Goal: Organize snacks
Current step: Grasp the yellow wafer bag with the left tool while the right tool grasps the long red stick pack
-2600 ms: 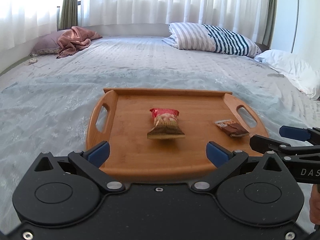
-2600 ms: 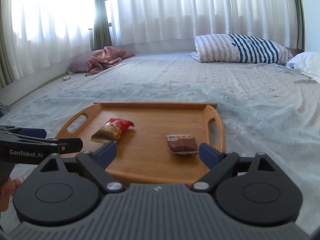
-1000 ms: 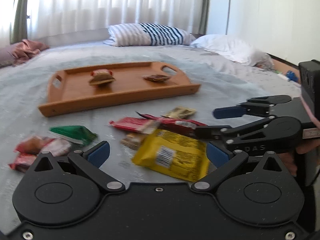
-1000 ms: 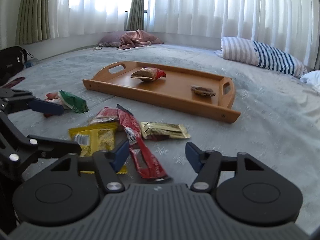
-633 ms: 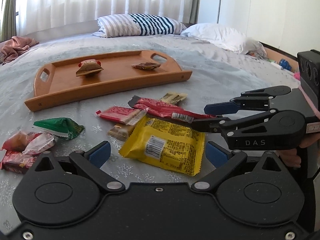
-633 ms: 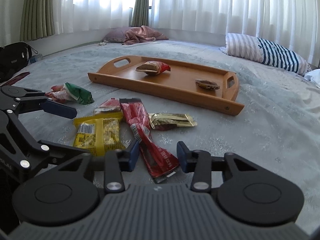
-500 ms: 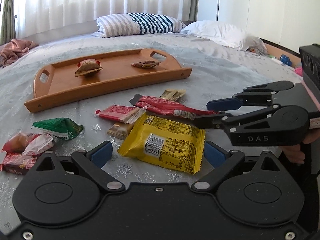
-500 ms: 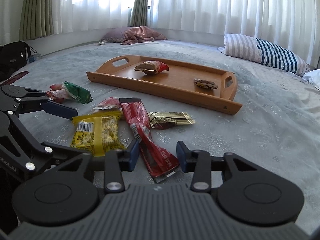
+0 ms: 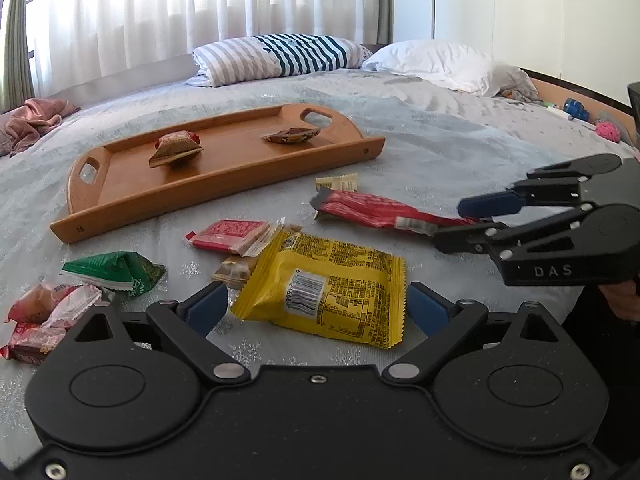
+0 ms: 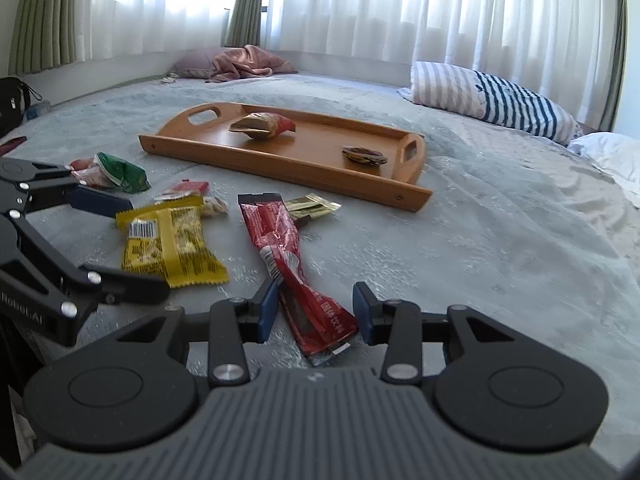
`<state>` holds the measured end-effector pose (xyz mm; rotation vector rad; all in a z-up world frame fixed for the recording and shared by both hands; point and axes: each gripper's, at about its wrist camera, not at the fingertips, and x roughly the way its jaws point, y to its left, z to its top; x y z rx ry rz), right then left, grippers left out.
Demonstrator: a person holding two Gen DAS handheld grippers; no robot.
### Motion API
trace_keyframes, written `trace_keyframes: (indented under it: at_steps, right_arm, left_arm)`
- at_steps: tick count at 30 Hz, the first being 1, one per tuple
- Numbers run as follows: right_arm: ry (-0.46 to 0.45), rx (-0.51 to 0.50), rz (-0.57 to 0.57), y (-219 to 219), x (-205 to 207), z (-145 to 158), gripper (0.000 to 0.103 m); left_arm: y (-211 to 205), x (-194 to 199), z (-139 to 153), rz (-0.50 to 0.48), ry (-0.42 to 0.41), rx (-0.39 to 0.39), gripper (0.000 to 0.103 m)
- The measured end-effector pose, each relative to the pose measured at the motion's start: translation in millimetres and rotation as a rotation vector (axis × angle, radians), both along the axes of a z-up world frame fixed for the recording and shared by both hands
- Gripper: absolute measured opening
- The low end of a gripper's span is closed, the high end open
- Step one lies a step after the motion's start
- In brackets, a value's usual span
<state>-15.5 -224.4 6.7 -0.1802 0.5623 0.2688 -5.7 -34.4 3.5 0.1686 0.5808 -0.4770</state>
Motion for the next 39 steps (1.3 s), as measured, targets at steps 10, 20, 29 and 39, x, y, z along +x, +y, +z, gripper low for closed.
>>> trace_keyframes:
  at_steps: [10,20,29,39]
  right_arm:
    - [0.002,0.013,0.043,5,0,-1,0.061]
    - [0.021,0.050,0.054,10,6,-2,0.059]
    - [0.031,0.067,0.060,13,7,-4,0.048]
    - [0.037,0.095,0.051,16,8,-5,0.045]
  left_arm:
    - [-3,3,2,0.007,-0.016,0.016,0.091]
    - [-6,3,7,0.010,-0.010,0.002,0.065]
    - [-6,2,6,0.014,-0.023,0.018,0.069]
    - [-18,1,-2,-0.025,-0.027,0.054,0.076]
